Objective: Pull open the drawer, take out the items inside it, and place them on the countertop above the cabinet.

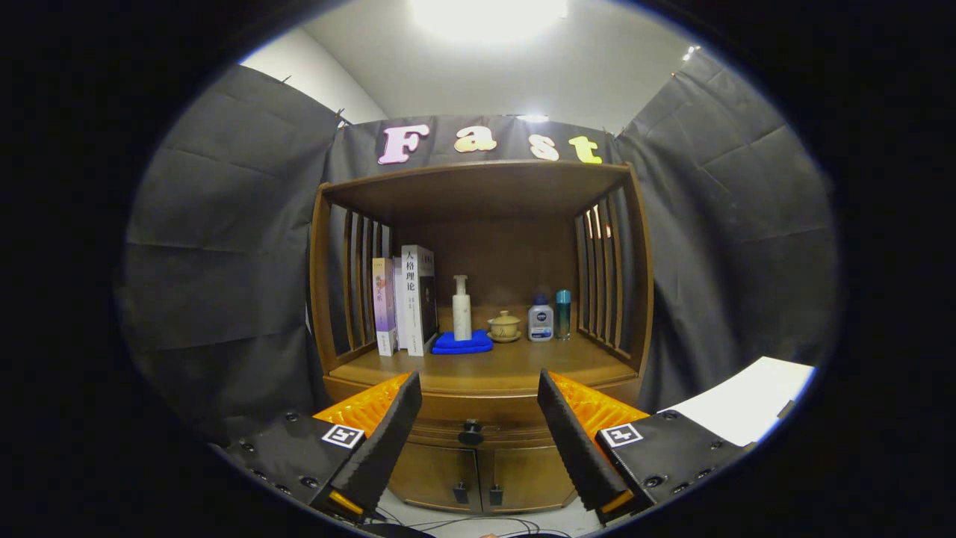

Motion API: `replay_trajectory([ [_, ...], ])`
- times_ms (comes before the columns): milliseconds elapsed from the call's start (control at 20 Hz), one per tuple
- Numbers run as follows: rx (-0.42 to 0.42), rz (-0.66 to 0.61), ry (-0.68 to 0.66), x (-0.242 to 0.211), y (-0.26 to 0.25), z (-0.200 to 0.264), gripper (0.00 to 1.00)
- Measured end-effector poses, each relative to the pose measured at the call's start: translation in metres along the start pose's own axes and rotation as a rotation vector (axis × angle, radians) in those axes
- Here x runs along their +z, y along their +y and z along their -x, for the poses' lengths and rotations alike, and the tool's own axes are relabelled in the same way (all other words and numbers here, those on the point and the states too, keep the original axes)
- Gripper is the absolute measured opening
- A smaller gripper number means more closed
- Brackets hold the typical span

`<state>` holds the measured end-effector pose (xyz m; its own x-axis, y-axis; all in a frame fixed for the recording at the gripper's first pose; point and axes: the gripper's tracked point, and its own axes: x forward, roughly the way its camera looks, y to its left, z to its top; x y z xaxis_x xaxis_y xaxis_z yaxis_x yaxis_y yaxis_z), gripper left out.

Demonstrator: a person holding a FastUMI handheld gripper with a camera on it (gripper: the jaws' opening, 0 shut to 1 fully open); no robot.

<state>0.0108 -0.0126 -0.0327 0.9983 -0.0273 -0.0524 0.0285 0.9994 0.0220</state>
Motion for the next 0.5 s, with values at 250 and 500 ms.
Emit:
replay_trajectory([
  [250,0.020,0.008,0.020,-0.011,0.007,-0.015,0.99],
  [500,0.052,0.002,0.039,-0.031,0.016,-0.027,0.99],
])
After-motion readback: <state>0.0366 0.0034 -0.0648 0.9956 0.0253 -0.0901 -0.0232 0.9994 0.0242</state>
